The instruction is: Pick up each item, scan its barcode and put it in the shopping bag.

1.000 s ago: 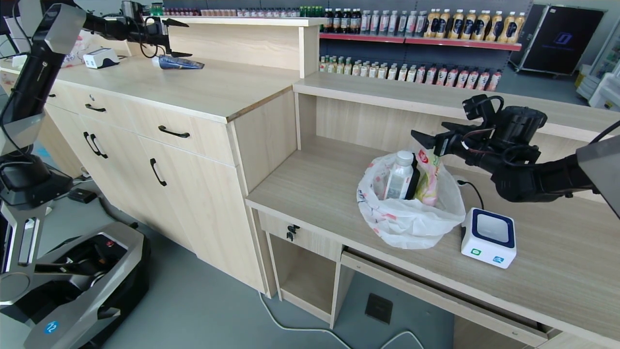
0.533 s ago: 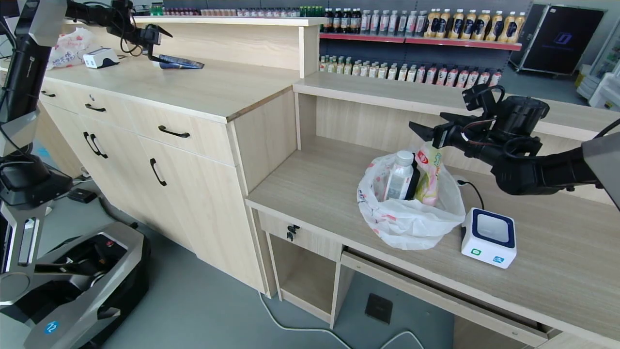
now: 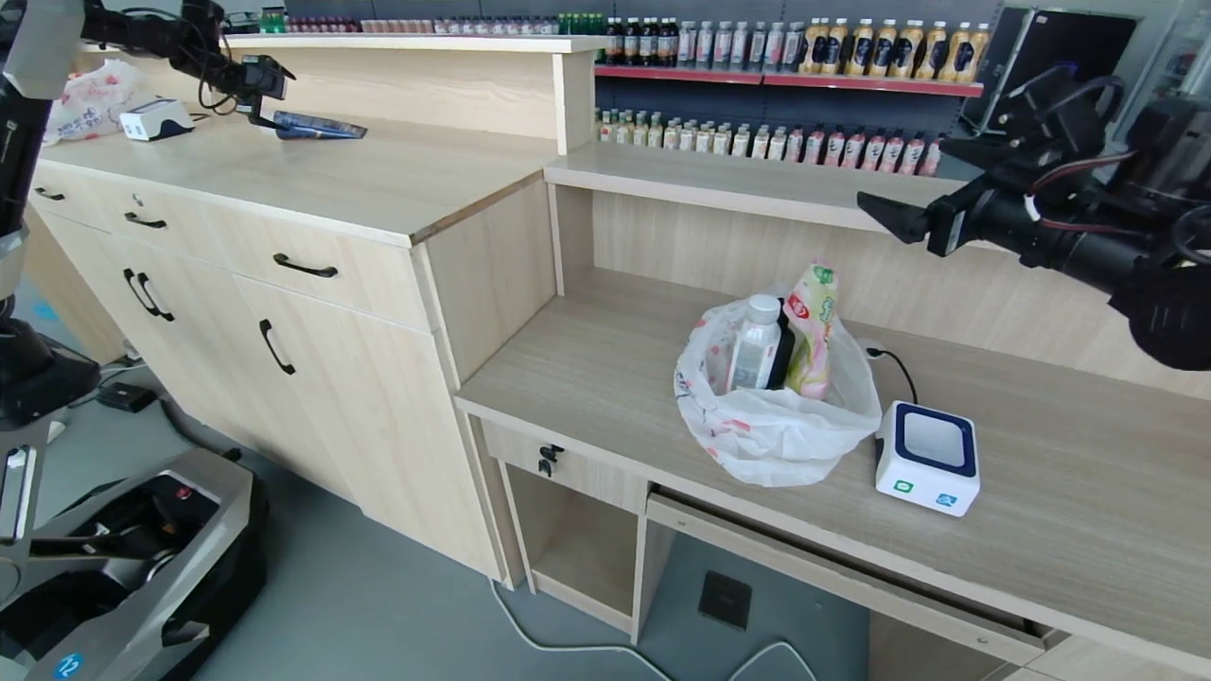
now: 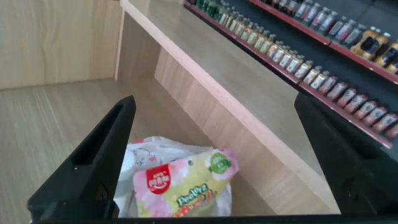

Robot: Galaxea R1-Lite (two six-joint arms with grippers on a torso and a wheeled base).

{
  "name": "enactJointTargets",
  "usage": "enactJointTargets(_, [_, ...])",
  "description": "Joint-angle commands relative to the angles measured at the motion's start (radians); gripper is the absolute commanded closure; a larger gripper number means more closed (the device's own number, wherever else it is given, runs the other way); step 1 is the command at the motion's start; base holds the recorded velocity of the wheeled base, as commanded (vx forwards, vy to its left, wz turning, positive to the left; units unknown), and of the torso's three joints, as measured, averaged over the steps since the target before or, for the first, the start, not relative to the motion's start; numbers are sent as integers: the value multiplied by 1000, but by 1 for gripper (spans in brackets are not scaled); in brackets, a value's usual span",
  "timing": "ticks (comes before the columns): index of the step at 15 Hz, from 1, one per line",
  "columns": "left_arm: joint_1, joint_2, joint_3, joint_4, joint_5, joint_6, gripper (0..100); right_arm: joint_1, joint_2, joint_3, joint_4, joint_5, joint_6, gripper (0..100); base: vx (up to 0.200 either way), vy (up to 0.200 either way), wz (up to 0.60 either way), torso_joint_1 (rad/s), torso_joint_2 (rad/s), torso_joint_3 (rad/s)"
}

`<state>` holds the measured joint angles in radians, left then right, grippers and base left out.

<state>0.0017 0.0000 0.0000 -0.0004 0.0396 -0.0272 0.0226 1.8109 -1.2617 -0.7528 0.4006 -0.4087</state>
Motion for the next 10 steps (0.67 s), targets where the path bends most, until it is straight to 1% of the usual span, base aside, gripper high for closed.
enactJointTargets(1, [1, 0, 0, -1, 0, 0, 0, -41, -171, -145, 205, -111, -39, 0, 0, 0, -600, 12, 2, -2])
enactJointTargets(2, [1, 0, 0, -1, 0, 0, 0, -41, -188, -205, 293, -195, -10, 0, 0, 0, -600, 2, 2, 2])
enactJointTargets(3, [1, 0, 0, -1, 0, 0, 0, -39, -222, -312, 484, -327, 84, 0, 0, 0, -600, -2, 2, 2])
enactJointTargets(4, [0, 0, 0, -1, 0, 0, 0, -39, -248, -372, 629, -375, 134, 0, 0, 0, -600, 2, 7, -2])
enactJointTargets(5, [1, 0, 0, -1, 0, 0, 0, -44, -285, -386, 760, -421, 168, 0, 0, 0, -600, 2, 2, 7])
enactJointTargets(6, [1, 0, 0, -1, 0, 0, 0, -58, -304, -358, 802, -473, 189, 0, 0, 0, -600, 2, 7, -2])
enactJointTargets(7, [1, 0, 0, -1, 0, 0, 0, -87, -337, -280, 803, -496, 235, 0, 0, 0, -600, 2, 2, 2])
enactJointTargets(9, [1, 0, 0, -1, 0, 0, 0, -174, -424, -76, 788, -510, 255, 0, 0, 0, 0, 0, 0, 0])
enactJointTargets(10, [1, 0, 0, -1, 0, 0, 0, -199, -459, -7, 774, -514, 254, 0, 0, 0, 0, 0, 0, 0])
